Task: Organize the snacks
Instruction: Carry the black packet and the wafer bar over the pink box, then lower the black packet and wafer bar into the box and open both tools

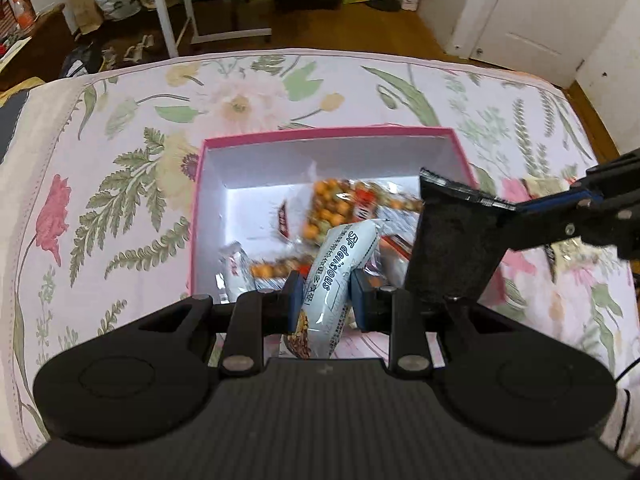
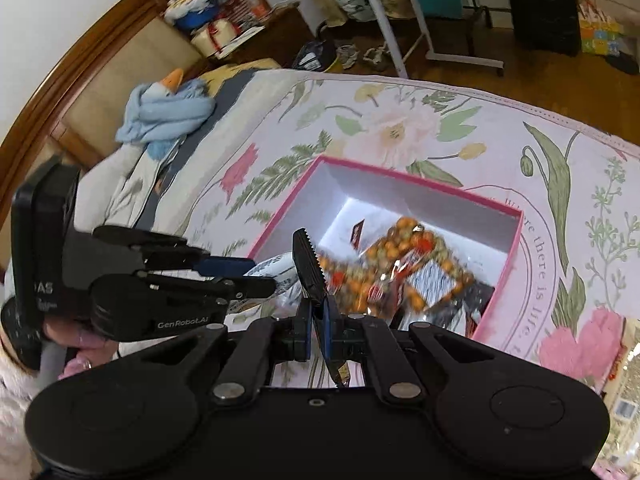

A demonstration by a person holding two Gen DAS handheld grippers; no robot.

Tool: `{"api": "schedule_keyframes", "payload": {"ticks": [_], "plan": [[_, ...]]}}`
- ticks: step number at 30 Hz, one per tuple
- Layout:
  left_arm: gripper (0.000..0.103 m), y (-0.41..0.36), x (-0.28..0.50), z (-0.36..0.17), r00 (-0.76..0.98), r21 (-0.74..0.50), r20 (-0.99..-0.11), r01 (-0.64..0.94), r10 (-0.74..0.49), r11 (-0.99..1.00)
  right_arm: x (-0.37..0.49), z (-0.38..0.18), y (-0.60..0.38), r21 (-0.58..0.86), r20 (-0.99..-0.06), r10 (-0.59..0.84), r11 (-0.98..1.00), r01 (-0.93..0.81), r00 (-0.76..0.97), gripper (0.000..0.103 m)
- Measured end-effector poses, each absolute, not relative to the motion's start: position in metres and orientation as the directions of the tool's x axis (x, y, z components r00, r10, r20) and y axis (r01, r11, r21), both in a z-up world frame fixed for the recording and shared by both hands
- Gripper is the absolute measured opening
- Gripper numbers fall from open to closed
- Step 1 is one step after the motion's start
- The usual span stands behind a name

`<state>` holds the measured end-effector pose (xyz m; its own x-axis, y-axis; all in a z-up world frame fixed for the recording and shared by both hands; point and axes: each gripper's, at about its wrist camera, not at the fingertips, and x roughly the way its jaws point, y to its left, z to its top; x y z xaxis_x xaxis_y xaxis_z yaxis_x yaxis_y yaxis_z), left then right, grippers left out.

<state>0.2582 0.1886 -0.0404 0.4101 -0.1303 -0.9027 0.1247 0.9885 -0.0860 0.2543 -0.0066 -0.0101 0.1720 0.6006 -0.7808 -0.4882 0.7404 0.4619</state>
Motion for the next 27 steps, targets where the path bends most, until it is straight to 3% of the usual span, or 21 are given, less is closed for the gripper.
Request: {"api": "schedule_keyframes", "payload": {"ticks": [11,14,15,17,27], "plan": [[0.027,0.193,0.282,-0.089,0.396,-0.088,-0.911,0.092,-0.118,0.992,0.301,-0.065,-0.011,0.455,-0.819,0.546,0.806,-0.379,0.179,0.010],[0.030,0.188,0.281,-0.090,0.431,-0.069,-0.896,0.101,-0.106,0.993,0.302,-0.070,-0.014,0.391,-0.838,0.494,0.840,-0.376,0.232,0.023],[0.040,0.186,0.280,-0.089,0.438,-0.073,-0.892,0.102,-0.111,0.992,0.302,-0.071,-0.015,0.375,-0.845,0.479,0.847,-0.376,0.236,0.030],[0.046,0.185,0.278,-0.085,0.447,-0.087,-0.886,0.100,-0.123,0.991,0.302,-0.073,-0.017,0.339,-0.860,0.444,0.865,-0.368,0.252,0.044],[0.061,0.182,0.235,-0.046,0.483,-0.078,-0.865,0.139,-0.137,0.987,0.255,-0.041,-0.038,0.218,-0.849,0.391,0.872,-0.439,0.355,0.059]]}}
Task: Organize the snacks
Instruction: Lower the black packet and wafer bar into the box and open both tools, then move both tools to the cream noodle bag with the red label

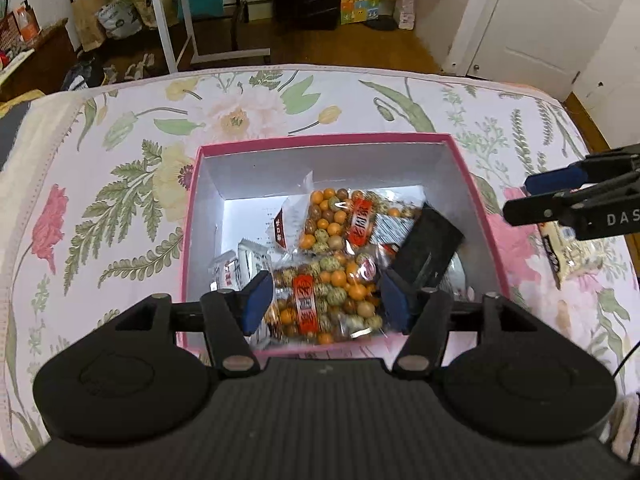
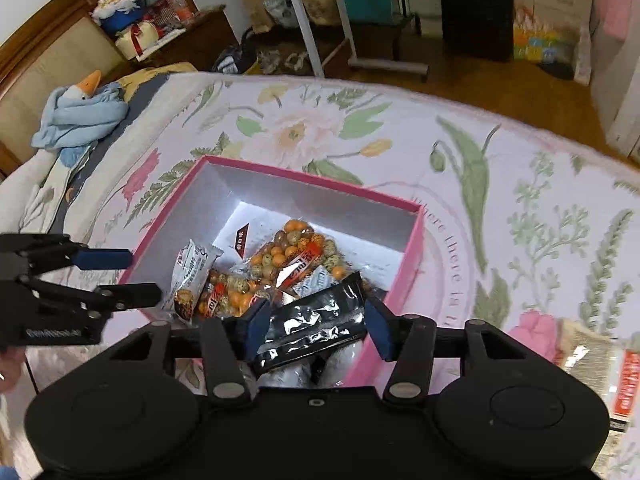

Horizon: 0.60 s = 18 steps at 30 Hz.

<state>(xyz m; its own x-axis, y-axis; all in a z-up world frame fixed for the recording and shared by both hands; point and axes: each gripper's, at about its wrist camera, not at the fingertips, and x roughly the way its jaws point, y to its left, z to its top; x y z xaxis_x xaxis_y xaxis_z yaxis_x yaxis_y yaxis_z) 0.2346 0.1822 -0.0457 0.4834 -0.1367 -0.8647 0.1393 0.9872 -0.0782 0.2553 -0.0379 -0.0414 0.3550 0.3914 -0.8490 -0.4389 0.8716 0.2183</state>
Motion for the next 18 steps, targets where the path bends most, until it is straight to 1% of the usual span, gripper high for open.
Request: {"api": "schedule_keyframes", "payload": {"ticks": [3,6,8,11,14,16,17,18], "plan": [[0.062,0.176,0.217,-0.032,0.482,-0.077,-0.864,0.164,-0.148,0.984,0.233,-0.025,-0.053,0.211,-0.833,0.398,0.871,-0.445,0.385,0.059],[0.062,0.164,0.203,-0.028,0.440,-0.094,-0.880,0.206,-0.178,0.974,0.208,-0.011,-0.075,0.229,-0.815,0.419,0.868,-0.440,0.401,0.059],[0.062,0.153,0.194,-0.026,0.419,-0.106,-0.886,0.231,-0.198,0.967,0.193,-0.004,-0.089,0.215,-0.812,0.409,0.873,-0.437,0.417,0.059],[0.062,0.133,0.180,-0.015,0.438,-0.101,-0.872,0.277,-0.220,0.955,0.171,0.006,-0.107,0.182,-0.808,0.387,0.882,-0.435,0.445,0.059],[0.063,0.115,0.170,-0.003,0.461,-0.123,-0.849,0.305,-0.260,0.944,0.155,0.015,-0.129,0.159,-0.801,0.371,0.889,-0.429,0.470,0.059],[0.069,0.104,0.166,0.003,0.476,-0.135,-0.832,0.327,-0.286,0.935,0.148,0.018,-0.145,0.156,-0.797,0.364,0.895,-0.417,0.482,0.059],[0.075,0.096,0.164,0.005,0.487,-0.137,-0.822,0.335,-0.295,0.932,0.144,0.018,-0.153,0.154,-0.793,0.361,0.898,-0.412,0.491,0.059],[0.077,0.090,0.163,0.005,0.495,-0.137,-0.815,0.341,-0.301,0.930,0.141,0.018,-0.163,0.144,-0.788,0.350,0.904,-0.402,0.506,0.059]]}}
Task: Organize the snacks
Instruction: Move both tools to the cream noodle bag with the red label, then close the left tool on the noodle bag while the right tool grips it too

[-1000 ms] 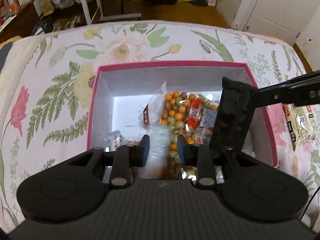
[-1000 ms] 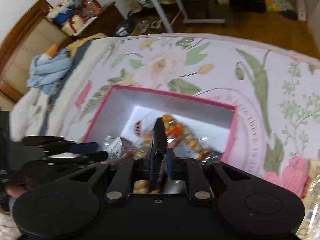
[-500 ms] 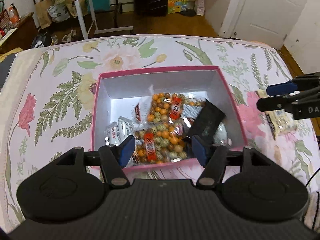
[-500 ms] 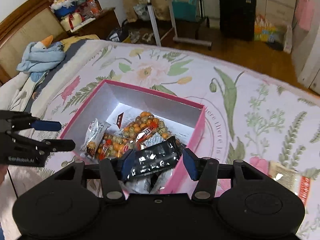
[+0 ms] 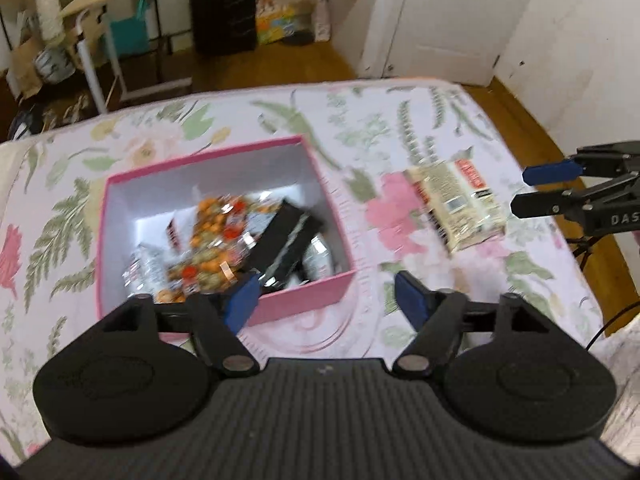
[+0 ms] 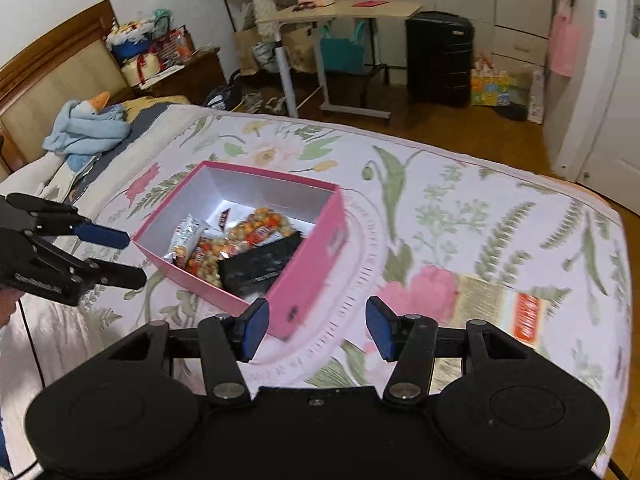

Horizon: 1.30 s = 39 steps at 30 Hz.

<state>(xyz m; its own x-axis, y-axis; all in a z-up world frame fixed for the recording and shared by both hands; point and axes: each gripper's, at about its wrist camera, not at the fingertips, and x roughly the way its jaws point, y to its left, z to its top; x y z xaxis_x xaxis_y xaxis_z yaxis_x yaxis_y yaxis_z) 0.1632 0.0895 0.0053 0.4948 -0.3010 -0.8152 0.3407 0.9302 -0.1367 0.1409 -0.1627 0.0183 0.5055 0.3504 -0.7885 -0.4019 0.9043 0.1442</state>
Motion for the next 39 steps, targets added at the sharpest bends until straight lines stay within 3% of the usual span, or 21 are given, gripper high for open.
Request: {"api": "schedule_keyframes", "payload": {"ticks": [3,11,16,22,24,26,32,35,39], "plan": [[0.078,0.066,0.168,0.002,0.496,-0.144,-0.808,0.359,-0.319,0.922,0.133,0.014,-0.187,0.108,-0.778,0.311,0.922,-0.371,0.547,0.069],[0.082,-0.018,0.202,-0.024,0.503,-0.149,-0.788,0.406,-0.357,0.902,0.136,-0.024,-0.238,-0.037,-0.760,0.174,0.950,-0.309,0.626,0.075],[0.084,-0.052,0.216,-0.054,0.517,-0.204,-0.766,0.369,-0.383,0.907,0.143,-0.067,-0.268,-0.117,-0.703,0.090,0.964,-0.239,0.705,0.075],[0.084,-0.089,0.238,-0.104,0.467,-0.260,-0.768,0.397,-0.438,0.880,0.166,-0.125,-0.304,0.029,-0.714,0.159,0.980,-0.198,0.682,0.076],[0.084,-0.100,0.245,-0.121,0.468,-0.290,-0.762,0.370,-0.447,0.883,0.175,-0.144,-0.311,0.005,-0.728,0.096,0.991,-0.135,0.678,0.087],[0.084,-0.111,0.252,-0.138,0.483,-0.305,-0.753,0.345,-0.446,0.888,0.180,-0.159,-0.320,-0.002,-0.736,0.050,0.997,-0.075,0.675,0.089],[0.083,-0.139,0.274,-0.173,0.482,-0.313,-0.758,0.322,-0.440,0.893,0.188,-0.183,-0.348,0.210,-0.741,0.215,0.974,-0.084,0.636,0.091],[0.083,-0.144,0.290,-0.190,0.448,-0.412,-0.749,0.261,-0.487,0.873,0.196,-0.195,-0.348,0.227,-0.745,0.218,0.971,-0.068,0.630,0.093],[0.079,-0.147,0.306,-0.211,0.385,-0.490,-0.762,0.184,-0.521,0.852,0.208,-0.203,-0.359,0.365,-0.723,0.328,0.929,-0.067,0.609,0.094]]}}
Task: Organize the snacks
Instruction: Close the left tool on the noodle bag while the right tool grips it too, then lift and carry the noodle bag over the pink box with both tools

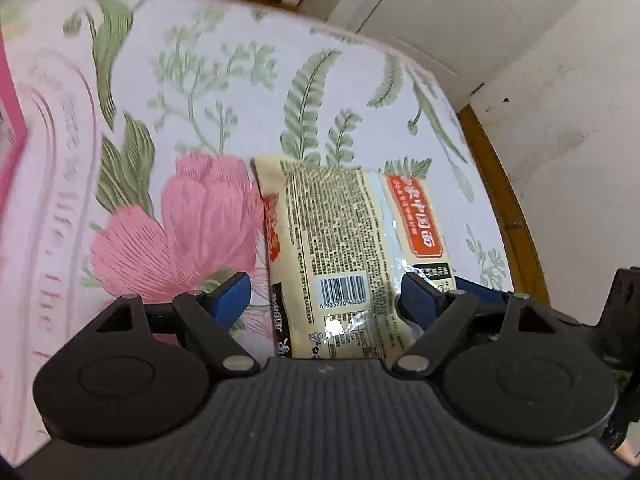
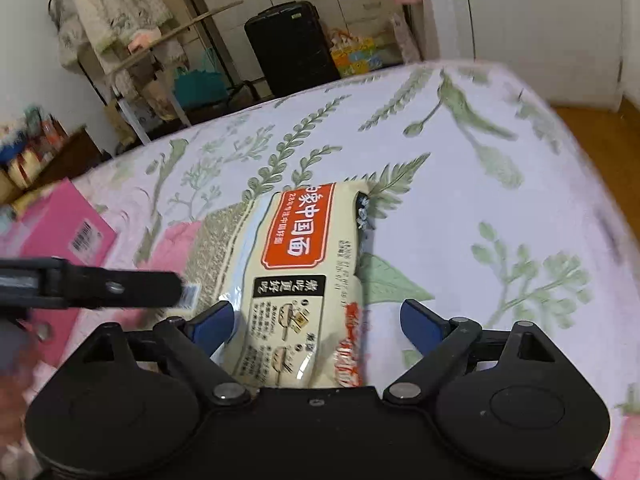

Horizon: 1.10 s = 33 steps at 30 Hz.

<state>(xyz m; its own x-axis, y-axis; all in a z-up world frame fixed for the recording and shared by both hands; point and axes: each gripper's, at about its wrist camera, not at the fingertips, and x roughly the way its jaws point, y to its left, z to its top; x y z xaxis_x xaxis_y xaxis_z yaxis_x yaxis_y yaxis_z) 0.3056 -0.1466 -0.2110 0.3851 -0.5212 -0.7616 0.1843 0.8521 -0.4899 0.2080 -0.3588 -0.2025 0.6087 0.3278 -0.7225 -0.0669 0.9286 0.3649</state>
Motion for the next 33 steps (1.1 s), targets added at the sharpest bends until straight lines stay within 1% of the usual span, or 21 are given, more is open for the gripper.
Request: {"api": "schedule_keyframes", "payload": {"ticks": [2,5,7,8,9,10,11,13,16,19,25,30,33], "plan": [[0.078,-0.144,0.311,-0.220,0.350,-0.537,-0.758,0.145,-0.550,0.831,0.209,-0.204,-0.360,0.373,-0.721,0.336,0.925,-0.069,0.606,0.093],[0.069,-0.135,0.318,-0.228,0.307,-0.600,-0.740,0.102,-0.598,0.794,0.209,-0.203,-0.357,0.380,-0.722,0.369,0.918,-0.110,0.586,0.094],[0.067,-0.136,0.318,-0.229,0.294,-0.592,-0.745,0.121,-0.599,0.797,0.211,-0.203,-0.351,0.398,-0.716,0.413,0.904,-0.157,0.562,0.096],[0.065,-0.139,0.316,-0.229,0.294,-0.575,-0.755,0.137,-0.587,0.807,0.211,-0.202,-0.346,0.377,-0.724,0.407,0.910,-0.175,0.556,0.099],[0.061,-0.141,0.315,-0.228,0.296,-0.564,-0.757,0.153,-0.582,0.811,0.212,-0.203,-0.339,0.344,-0.737,0.390,0.920,-0.191,0.552,0.101],[0.059,-0.144,0.313,-0.227,0.295,-0.559,-0.758,0.167,-0.582,0.812,0.212,-0.205,-0.332,0.309,-0.749,0.371,0.928,-0.207,0.549,0.102],[0.055,-0.147,0.312,-0.227,0.295,-0.553,-0.760,0.176,-0.579,0.815,0.212,-0.207,-0.327,0.280,-0.758,0.357,0.934,-0.221,0.546,0.103],[0.051,-0.150,0.309,-0.225,0.292,-0.555,-0.756,0.188,-0.586,0.810,0.210,-0.208,-0.321,0.249,-0.755,0.332,0.943,-0.221,0.565,0.103],[0.051,-0.154,0.303,-0.220,0.256,-0.589,-0.738,0.208,-0.625,0.781,0.210,-0.203,-0.320,0.257,-0.761,0.339,0.940,-0.223,0.554,0.103],[0.053,-0.154,0.296,-0.216,0.244,-0.591,-0.748,0.179,-0.617,0.787,0.206,-0.197,-0.312,0.236,-0.778,0.335,0.940,-0.247,0.532,0.103],[0.054,-0.153,0.276,-0.200,0.219,-0.548,-0.784,0.197,-0.581,0.813,0.191,-0.184,-0.301,0.234,-0.805,0.331,0.940,-0.249,0.493,0.103],[0.055,-0.145,0.254,-0.183,0.233,-0.499,-0.808,0.218,-0.542,0.839,0.174,-0.172,-0.286,0.226,-0.805,0.327,0.941,-0.254,0.495,0.103],[0.055,-0.135,0.244,-0.178,0.240,-0.497,-0.810,0.201,-0.535,0.844,0.167,-0.167,-0.276,0.223,-0.804,0.337,0.935,-0.276,0.491,0.103]]}}
